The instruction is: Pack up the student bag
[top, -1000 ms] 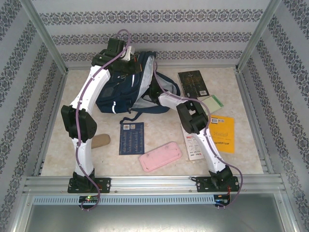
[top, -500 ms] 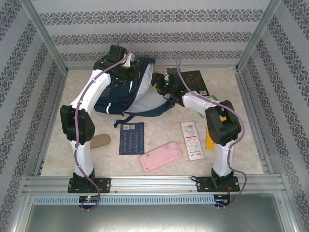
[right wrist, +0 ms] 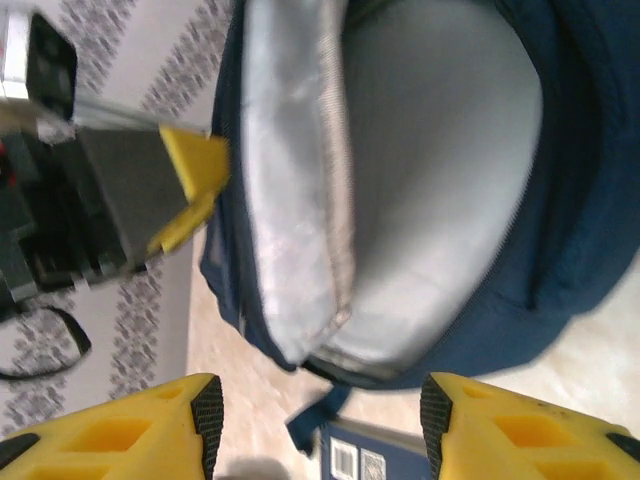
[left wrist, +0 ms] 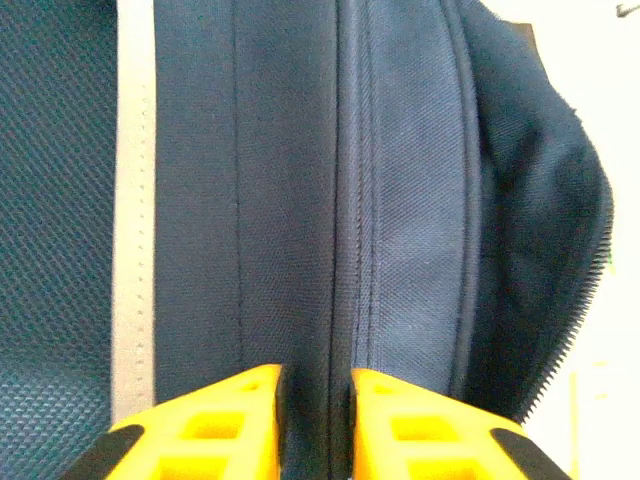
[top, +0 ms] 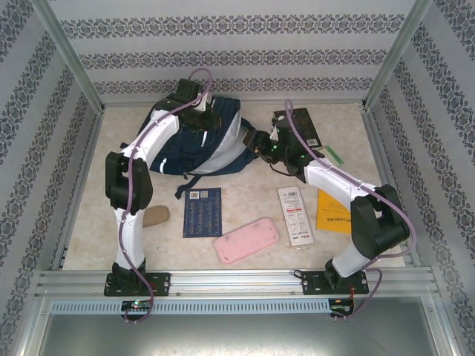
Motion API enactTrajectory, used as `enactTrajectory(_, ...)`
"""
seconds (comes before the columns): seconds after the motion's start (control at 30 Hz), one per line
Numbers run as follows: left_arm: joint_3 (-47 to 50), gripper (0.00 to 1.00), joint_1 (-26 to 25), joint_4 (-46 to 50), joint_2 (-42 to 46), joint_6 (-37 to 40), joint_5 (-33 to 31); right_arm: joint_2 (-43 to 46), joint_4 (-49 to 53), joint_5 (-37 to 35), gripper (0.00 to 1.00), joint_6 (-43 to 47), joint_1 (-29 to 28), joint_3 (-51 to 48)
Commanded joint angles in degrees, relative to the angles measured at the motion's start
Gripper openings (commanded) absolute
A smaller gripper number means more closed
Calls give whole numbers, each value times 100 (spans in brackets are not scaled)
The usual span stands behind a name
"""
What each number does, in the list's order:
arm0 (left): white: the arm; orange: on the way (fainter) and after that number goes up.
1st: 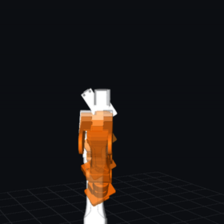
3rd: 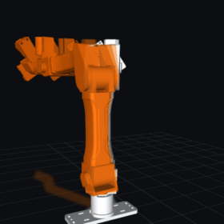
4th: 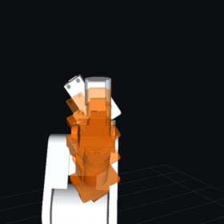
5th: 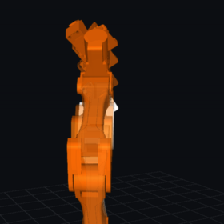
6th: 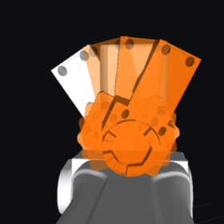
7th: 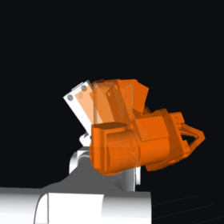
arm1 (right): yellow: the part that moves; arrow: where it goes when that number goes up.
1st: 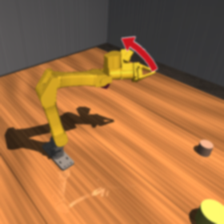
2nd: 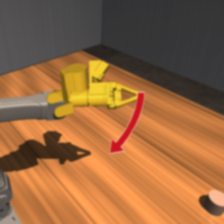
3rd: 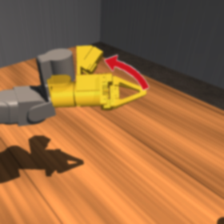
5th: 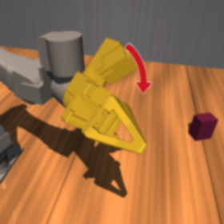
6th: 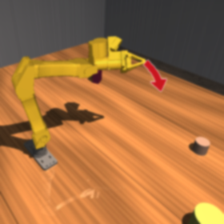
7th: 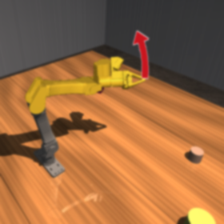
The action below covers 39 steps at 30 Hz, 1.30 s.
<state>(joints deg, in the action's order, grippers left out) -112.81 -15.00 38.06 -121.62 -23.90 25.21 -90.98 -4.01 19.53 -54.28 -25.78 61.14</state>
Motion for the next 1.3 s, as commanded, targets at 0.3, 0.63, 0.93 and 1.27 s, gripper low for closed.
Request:
enactTrajectory(0.3,1673,56,21,-207,1429,-160,-567,-185,559,-225,52,663,-1018,-293)
enactTrajectory(0.63,4735,56,16,-269,3600,-833,-1171,-579,621,-239,50,638,-1716,-431)
enactTrajectory(0.93,6477,56,-84,-313,4515,-1370,-1093,-923,640,-360,49,526,-2125,-538)
enactTrajectory(1.27,7161,55,-399,-759,4405,-1581,-769,-1265,606,-546,45,341,-2464,-658)
